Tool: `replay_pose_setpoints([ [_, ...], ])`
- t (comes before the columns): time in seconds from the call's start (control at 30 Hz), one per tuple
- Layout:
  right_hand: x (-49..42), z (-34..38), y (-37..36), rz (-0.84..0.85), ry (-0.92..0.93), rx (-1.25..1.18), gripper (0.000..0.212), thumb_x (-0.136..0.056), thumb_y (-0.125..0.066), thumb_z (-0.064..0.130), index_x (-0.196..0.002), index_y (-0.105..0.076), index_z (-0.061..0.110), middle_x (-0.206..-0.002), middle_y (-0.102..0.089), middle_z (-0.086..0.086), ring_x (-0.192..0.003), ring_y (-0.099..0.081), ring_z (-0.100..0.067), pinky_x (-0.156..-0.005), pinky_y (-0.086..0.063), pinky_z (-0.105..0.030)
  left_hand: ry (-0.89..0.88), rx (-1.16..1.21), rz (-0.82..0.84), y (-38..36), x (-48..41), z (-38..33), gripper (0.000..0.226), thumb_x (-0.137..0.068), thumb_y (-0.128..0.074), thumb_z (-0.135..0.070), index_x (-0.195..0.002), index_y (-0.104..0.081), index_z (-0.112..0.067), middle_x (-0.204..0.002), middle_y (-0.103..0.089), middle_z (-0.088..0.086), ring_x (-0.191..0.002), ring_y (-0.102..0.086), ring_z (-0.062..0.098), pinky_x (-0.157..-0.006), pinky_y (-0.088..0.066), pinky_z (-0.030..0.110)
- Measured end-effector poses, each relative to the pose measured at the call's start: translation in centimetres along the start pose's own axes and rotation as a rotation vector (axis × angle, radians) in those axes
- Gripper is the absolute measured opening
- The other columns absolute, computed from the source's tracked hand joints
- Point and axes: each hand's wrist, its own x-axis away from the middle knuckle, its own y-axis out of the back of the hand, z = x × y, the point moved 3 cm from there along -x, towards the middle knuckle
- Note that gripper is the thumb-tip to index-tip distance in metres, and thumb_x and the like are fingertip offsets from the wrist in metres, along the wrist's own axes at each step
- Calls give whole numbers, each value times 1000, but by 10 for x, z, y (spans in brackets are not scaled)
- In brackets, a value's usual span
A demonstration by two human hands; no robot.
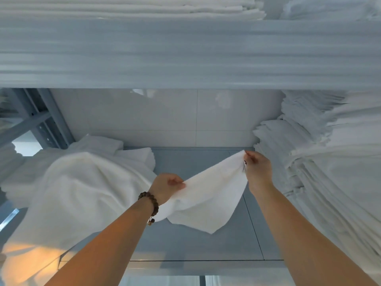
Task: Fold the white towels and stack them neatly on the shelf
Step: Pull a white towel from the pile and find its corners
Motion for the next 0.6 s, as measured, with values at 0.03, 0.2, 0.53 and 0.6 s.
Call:
replay_pose_setpoints([
  [0.03,1,-4,-1,18,-56,-40,18,-92,-52,7,-99,-69,9,-96,-69,-9,-82,-62,-19,-75,-48,-28,-6,20,-35,2,-1,-2,5,-79,-74,-12,-76,-70,-14,-72,-66,-5,-63,-58,1,-60,-41,7],
  [0.2,11,-2,-10,128,-71,-43,11,-88,-59,8,-82,-67,4,-95,-68,-24,-83,-64,-38,-78,-53,-46,-70,89,-160,3,-14,-37,6,-81,-73,-18,-80,-71,-22,-78,-68,-10,-71,-59,-2,-61,-41,1],
  [0.53,33,38,-41,502,165,-55,7,-82,-67,5,-81,-68,11,-112,-65,6,-103,-59,-4,-93,-41,-24,-265,118,-52,-19,-29,-100,8,-80,-75,-22,-73,-72,-23,-72,-69,-8,-67,-59,2,-65,-45,14],
  [0.6,33,40,-40,475,146,-100,10,-82,-67,3,-76,-66,10,-76,-68,6,-70,-61,-2,-69,-48,-18,-261,128,-53,-19,-30,-103,7,-79,-76,-24,-73,-72,-22,-73,-70,-6,-68,-61,4,-67,-47,15],
])
